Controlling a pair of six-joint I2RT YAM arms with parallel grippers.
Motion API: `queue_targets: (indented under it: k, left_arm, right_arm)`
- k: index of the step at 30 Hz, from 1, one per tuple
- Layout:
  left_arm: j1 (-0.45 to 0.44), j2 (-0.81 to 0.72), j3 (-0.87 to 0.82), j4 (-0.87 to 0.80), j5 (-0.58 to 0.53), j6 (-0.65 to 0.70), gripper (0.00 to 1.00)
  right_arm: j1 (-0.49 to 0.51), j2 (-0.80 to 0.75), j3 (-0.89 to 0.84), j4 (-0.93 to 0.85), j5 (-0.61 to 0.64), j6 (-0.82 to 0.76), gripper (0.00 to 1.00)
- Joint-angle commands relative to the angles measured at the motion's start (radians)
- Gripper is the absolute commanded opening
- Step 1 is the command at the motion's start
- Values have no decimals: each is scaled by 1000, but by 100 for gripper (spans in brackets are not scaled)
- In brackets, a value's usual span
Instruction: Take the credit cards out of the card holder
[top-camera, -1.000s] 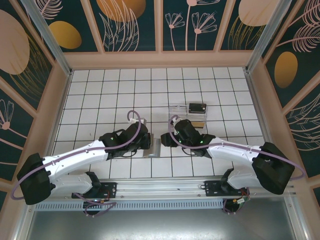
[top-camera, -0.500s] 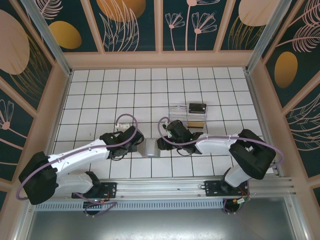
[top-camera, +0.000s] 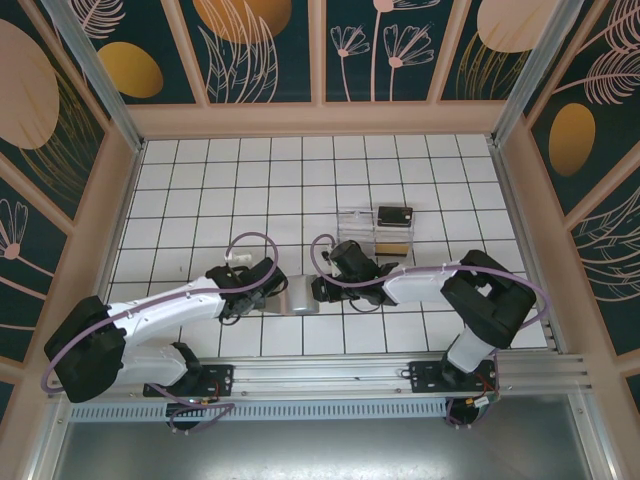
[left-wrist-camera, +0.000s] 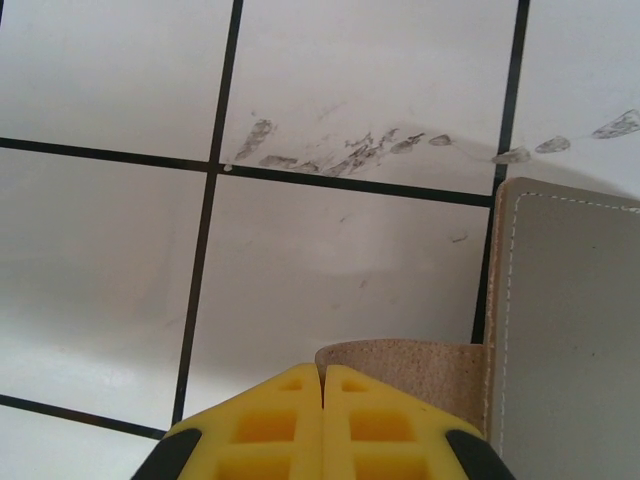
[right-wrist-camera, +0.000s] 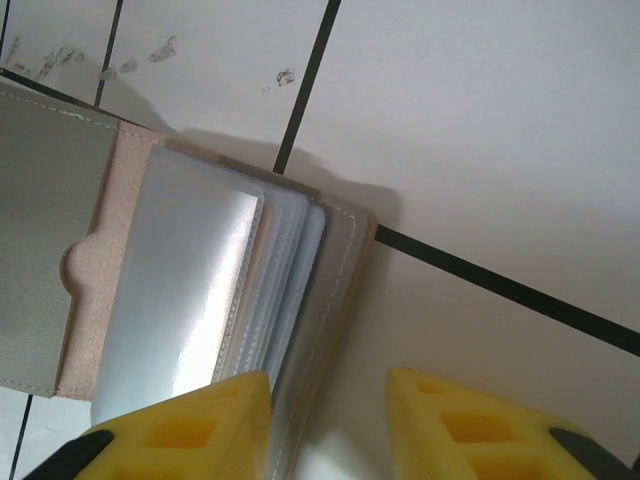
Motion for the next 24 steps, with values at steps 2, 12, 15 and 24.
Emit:
queue_targets:
  k: [2,12,15,24]
  left_arm:
    - [5,9,-30,-5,-17,-12,0]
    - [6,7,-49,42,21,4,0]
    - [6,12,-56,56,27,6,0]
    - [6,68,-43,105,38,36,0]
  right_arm:
    - [-7,1,-21,66,-88,22,33]
    - [-16,52,21,112,-171,28,20]
    - [-24,37,10,112,-173,34,2]
    - [-41,-174,-48,79,-141,27,0]
